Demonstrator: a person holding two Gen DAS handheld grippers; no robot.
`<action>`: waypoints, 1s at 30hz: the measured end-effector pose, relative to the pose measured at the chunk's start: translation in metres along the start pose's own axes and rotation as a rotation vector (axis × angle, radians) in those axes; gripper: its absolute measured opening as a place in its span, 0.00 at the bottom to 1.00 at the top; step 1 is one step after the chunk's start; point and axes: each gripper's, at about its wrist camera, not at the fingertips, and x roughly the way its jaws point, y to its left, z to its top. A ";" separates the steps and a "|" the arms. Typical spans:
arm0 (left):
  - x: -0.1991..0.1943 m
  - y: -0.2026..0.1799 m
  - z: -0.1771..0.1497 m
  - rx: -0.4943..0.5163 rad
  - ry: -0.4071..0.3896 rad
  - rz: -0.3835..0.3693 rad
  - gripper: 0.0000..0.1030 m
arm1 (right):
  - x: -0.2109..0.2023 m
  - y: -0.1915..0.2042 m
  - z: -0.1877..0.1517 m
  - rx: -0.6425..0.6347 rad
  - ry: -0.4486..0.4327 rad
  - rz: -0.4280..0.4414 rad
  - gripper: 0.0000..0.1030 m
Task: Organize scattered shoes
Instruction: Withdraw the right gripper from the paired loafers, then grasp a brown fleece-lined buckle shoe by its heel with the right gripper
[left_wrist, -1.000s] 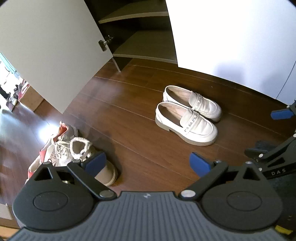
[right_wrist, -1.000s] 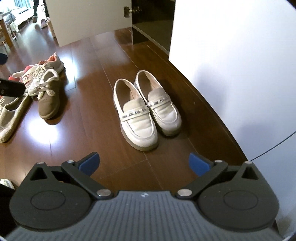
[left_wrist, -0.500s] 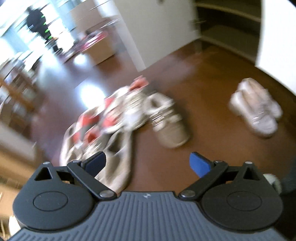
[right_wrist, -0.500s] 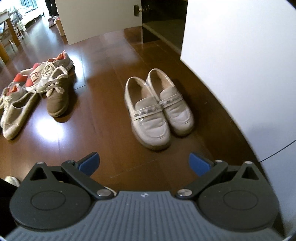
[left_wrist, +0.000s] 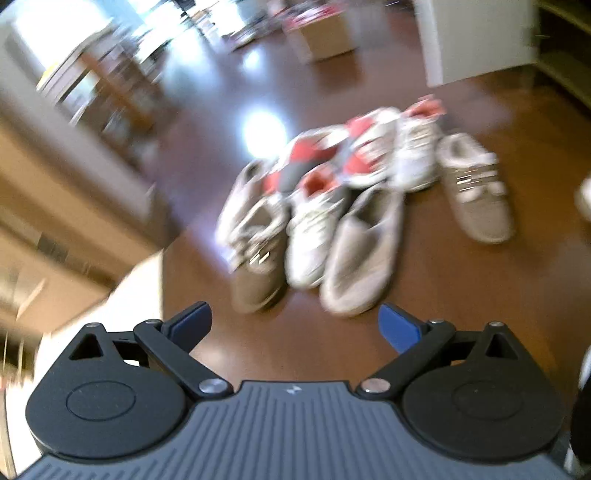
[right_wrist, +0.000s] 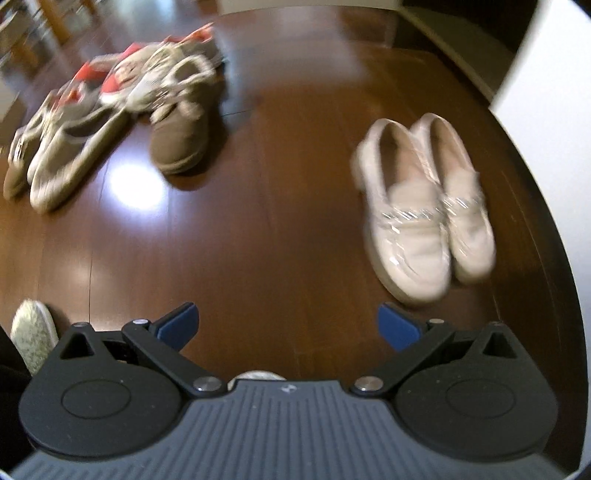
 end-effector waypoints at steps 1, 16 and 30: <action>0.010 0.009 -0.006 -0.044 0.014 0.020 0.96 | 0.006 0.015 0.014 -0.050 -0.003 0.025 0.99; 0.106 0.101 -0.078 -0.515 0.048 0.204 0.96 | 0.079 0.361 0.230 -0.635 -0.261 0.390 0.72; 0.166 0.115 -0.096 -0.480 0.155 0.146 0.96 | 0.259 0.558 0.326 -0.636 -0.248 0.118 0.09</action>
